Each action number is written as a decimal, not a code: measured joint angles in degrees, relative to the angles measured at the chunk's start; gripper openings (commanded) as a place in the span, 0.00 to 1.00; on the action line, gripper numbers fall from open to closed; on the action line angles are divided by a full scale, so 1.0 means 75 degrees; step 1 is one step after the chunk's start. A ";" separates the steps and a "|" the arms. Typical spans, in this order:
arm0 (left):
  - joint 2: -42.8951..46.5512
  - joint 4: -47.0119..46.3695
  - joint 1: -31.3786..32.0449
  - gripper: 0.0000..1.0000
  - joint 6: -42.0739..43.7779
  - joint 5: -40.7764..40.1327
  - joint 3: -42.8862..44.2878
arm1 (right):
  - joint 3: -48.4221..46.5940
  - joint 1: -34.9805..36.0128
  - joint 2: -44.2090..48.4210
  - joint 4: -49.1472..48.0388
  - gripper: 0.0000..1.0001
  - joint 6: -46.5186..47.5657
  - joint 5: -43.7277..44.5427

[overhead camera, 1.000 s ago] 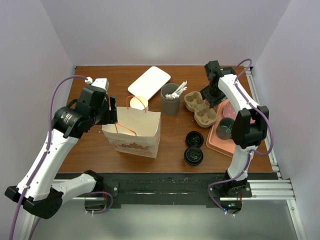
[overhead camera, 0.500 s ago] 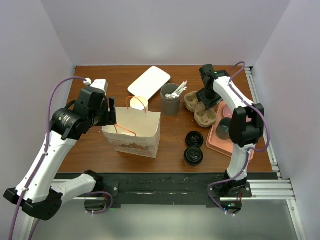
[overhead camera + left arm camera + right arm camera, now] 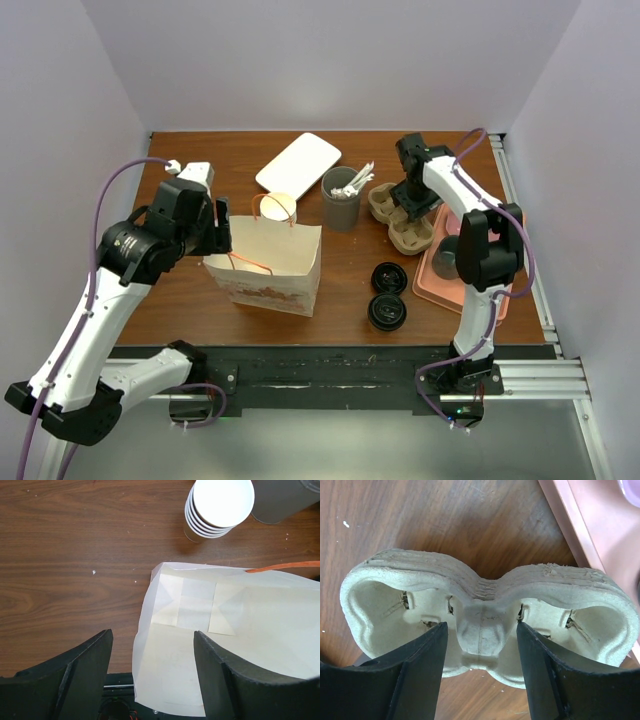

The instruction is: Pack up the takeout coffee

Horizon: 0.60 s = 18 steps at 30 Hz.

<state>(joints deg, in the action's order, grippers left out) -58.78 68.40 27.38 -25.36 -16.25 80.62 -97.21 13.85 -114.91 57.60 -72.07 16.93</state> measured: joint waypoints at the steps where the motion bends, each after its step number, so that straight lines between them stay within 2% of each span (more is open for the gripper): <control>1: 0.0009 -0.0017 0.0000 0.71 0.0003 0.0000 -0.0026 | 0.0017 0.0003 0.0000 -0.0032 0.60 0.0000 0.0000; 12: 0.0020 -0.0015 0.0000 0.71 0.0003 -0.0015 -0.0152 | 0.0131 0.0041 0.0000 -0.0140 0.55 -0.0140 -0.0003; 18: 0.0020 -0.0009 0.0000 0.71 0.0006 -0.0067 -0.0152 | 0.0154 0.0052 0.0000 -0.0137 0.45 -0.0181 -0.0003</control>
<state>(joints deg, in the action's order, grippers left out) -58.63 68.34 27.38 -25.32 -16.75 79.48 -96.05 14.24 -114.91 56.58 -73.43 16.91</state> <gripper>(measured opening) 0.707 0.497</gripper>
